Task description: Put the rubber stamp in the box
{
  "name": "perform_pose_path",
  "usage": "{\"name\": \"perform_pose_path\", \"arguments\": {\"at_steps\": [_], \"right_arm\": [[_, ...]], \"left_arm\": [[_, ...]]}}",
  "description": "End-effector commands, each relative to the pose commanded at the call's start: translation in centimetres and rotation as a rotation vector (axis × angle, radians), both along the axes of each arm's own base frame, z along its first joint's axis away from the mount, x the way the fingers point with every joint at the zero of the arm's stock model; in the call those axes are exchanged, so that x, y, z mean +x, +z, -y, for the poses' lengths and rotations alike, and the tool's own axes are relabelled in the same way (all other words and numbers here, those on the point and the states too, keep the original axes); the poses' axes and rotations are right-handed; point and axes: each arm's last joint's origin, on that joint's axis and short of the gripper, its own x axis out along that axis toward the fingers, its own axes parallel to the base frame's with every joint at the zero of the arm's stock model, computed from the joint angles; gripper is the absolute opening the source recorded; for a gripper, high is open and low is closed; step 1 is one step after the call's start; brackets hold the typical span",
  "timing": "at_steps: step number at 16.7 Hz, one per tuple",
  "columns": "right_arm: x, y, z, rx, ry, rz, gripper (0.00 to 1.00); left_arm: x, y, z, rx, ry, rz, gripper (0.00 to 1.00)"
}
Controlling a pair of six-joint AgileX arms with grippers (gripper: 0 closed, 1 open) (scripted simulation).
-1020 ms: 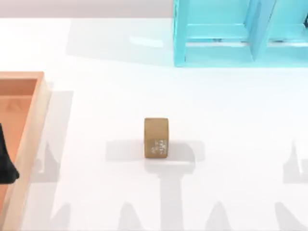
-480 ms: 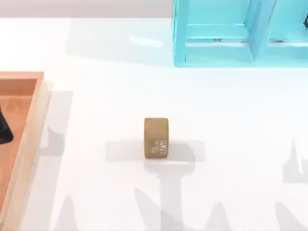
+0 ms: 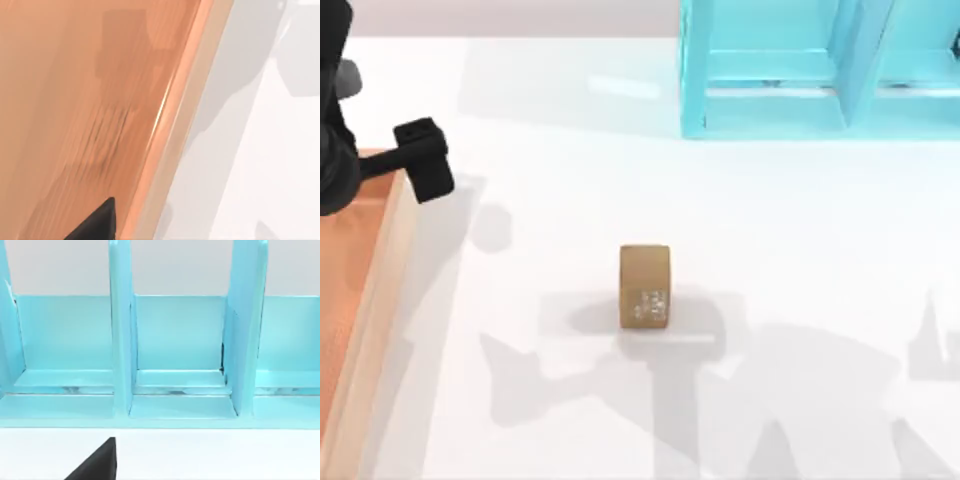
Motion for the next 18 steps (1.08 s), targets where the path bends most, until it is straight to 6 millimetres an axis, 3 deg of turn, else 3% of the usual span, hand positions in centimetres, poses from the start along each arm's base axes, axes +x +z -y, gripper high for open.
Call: {"name": "perform_pose_path", "arguments": {"at_steps": [3, 7, 13, 16, 18], "right_arm": [[0.0, 0.0, 0.0, 0.0, 0.0, 0.0, 1.0], [0.0, 0.0, 0.0, 0.0, 0.0, 0.0, 1.0], [0.0, 0.0, 0.0, 0.0, 0.0, 0.0, 1.0], [0.0, 0.0, 0.0, 0.0, 0.0, 0.0, 1.0], [0.0, 0.0, 0.0, 0.0, 0.0, 0.0, 1.0]], "left_arm": [[4.1, -1.1, 4.1, 0.023, -0.032, -0.188, 1.0], [7.0, -2.1, 10.8, 0.051, -0.119, -0.336, 1.0], [6.8, -2.6, 19.9, 0.062, -0.287, -0.419, 1.0], [6.1, -2.1, 22.1, 0.054, -0.338, -0.418, 1.0], [6.0, -2.0, 22.4, 0.052, -0.345, -0.416, 1.0]]}}
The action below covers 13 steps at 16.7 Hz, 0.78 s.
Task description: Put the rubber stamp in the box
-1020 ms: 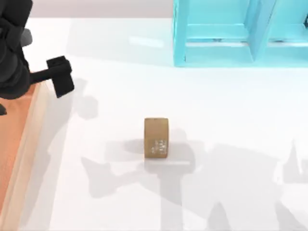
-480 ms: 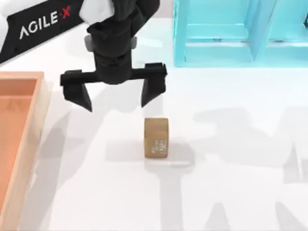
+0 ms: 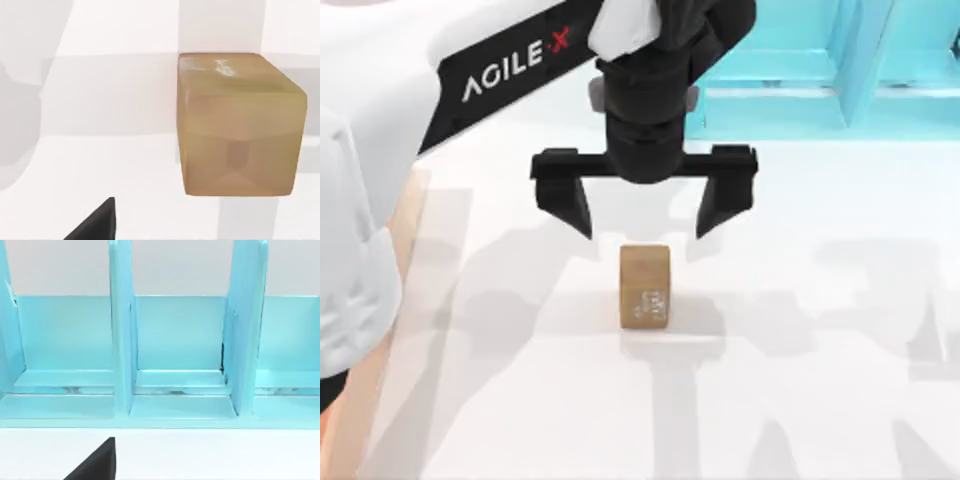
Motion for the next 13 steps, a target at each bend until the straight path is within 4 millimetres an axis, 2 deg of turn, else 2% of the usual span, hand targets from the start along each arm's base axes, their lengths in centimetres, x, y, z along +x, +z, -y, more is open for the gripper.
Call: {"name": "perform_pose_path", "arguments": {"at_steps": [4, 6, 8, 13], "right_arm": [[0.0, 0.0, 0.0, 0.0, 0.0, 0.0, 1.0], [0.0, 0.0, 0.0, 0.0, 0.0, 0.0, 1.0], [0.0, 0.0, 0.0, 0.0, 0.0, 0.0, 1.0], [0.0, 0.0, 0.0, 0.0, 0.0, 0.0, 1.0]], "left_arm": [[0.1, 0.1, -0.2, -0.001, 0.004, 0.003, 1.0], [0.1, -0.5, -0.1, 0.002, 0.001, -0.001, 1.0], [0.2, -2.2, 0.1, 0.005, -0.001, -0.006, 1.0], [0.2, -8.2, 0.1, -0.006, 0.0, 0.007, 1.0]]}}
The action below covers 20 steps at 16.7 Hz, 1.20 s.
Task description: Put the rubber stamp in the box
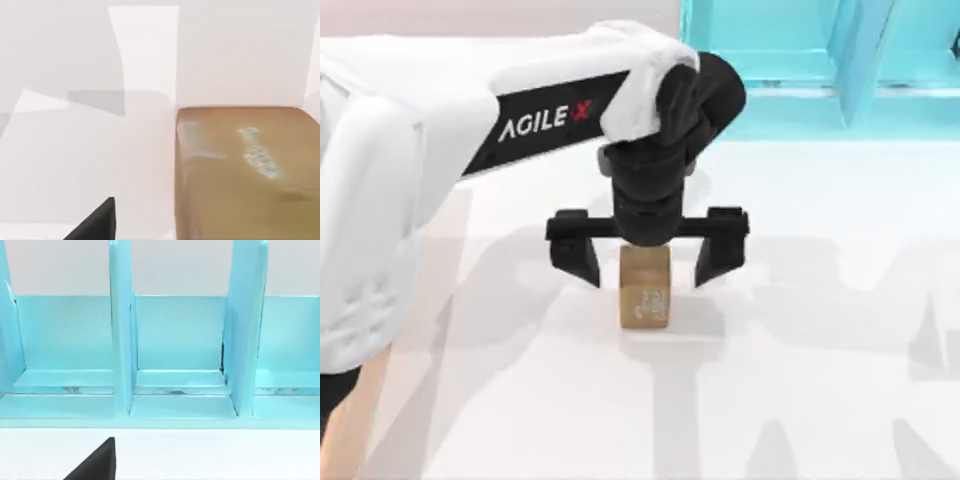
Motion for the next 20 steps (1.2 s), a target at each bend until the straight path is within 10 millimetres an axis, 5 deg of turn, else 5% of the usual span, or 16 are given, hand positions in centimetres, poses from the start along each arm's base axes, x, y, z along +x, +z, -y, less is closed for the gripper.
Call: {"name": "perform_pose_path", "arguments": {"at_steps": [6, 19, 20], "right_arm": [[0.0, 0.0, 0.0, 0.0, 0.0, 0.0, 1.0], [0.0, 0.0, 0.0, 0.0, 0.0, 0.0, 1.0], [0.0, 0.0, 0.0, 0.0, 0.0, 0.0, 1.0]], "left_arm": [[-0.22, -1.84, -0.15, 0.006, 0.0, -0.007, 1.0], [-0.22, -1.84, -0.15, 0.006, 0.0, -0.007, 0.02], [-0.22, -1.84, -0.15, 0.006, 0.0, -0.007, 0.0]]}}
